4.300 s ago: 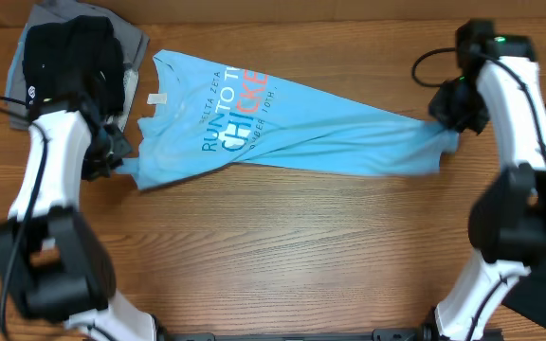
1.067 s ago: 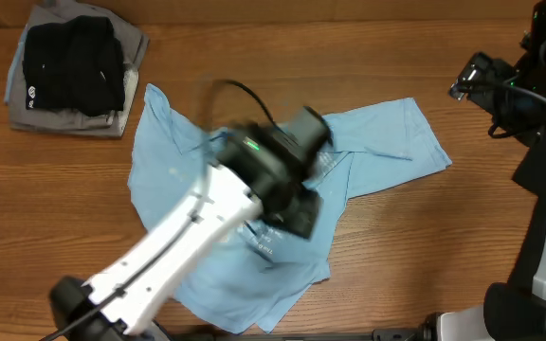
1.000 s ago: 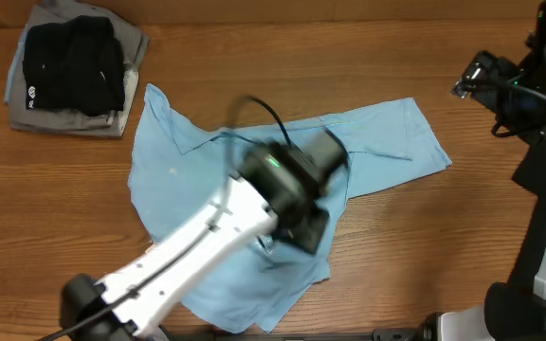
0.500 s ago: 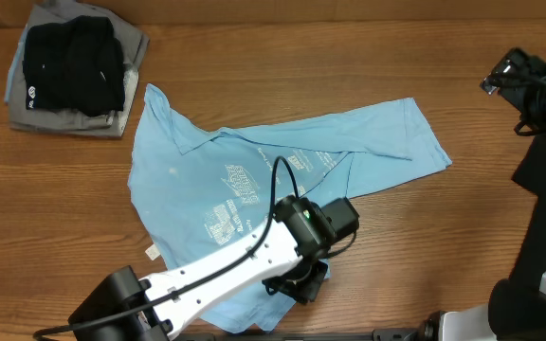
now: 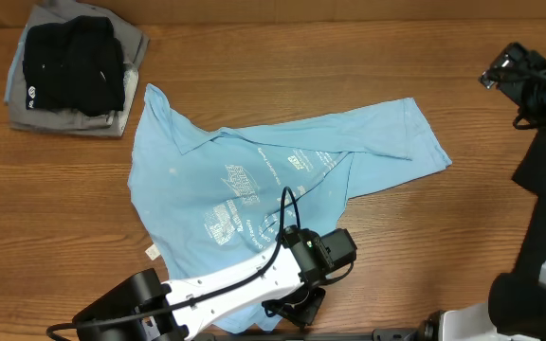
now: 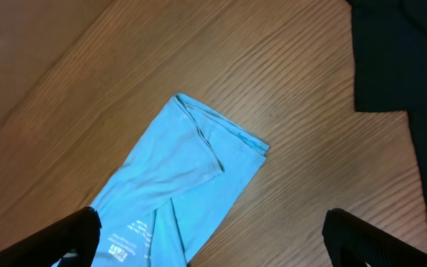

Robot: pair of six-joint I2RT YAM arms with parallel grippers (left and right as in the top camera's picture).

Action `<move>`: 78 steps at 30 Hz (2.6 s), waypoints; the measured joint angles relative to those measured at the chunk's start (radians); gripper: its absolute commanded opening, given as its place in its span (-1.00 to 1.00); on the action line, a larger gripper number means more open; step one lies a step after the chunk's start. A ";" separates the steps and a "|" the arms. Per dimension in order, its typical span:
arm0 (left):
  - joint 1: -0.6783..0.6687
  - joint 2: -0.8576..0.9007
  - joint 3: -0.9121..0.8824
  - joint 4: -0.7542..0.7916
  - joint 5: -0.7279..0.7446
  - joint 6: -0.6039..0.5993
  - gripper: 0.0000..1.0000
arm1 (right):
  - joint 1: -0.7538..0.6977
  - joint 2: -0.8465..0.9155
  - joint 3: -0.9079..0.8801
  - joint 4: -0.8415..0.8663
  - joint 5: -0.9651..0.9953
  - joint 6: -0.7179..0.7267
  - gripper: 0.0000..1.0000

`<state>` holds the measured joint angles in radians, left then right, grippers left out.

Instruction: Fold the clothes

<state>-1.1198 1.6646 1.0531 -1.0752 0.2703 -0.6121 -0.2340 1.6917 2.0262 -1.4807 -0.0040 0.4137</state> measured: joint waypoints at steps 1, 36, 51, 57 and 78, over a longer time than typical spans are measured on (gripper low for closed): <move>0.000 0.001 -0.003 0.012 0.000 0.000 -0.21 | 0.000 0.011 0.000 0.000 -0.002 0.000 1.00; 0.033 0.187 -0.021 0.073 -0.046 0.032 -0.92 | 0.000 0.118 -0.081 0.170 -0.018 -0.022 0.98; 0.033 0.187 -0.021 0.073 -0.047 0.035 -0.92 | 0.009 0.290 -0.237 0.264 -0.136 -0.052 0.69; 0.033 0.187 -0.021 0.073 -0.046 0.035 -0.92 | 0.055 0.359 -0.237 0.235 -0.181 -0.063 0.33; 0.033 0.187 -0.021 0.074 -0.047 0.035 -0.91 | 0.092 0.458 -0.446 0.382 -0.253 -0.051 0.00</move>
<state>-1.0866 1.8519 1.0325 -1.0016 0.2234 -0.5774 -0.1421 2.1498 1.5803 -1.0988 -0.2573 0.3622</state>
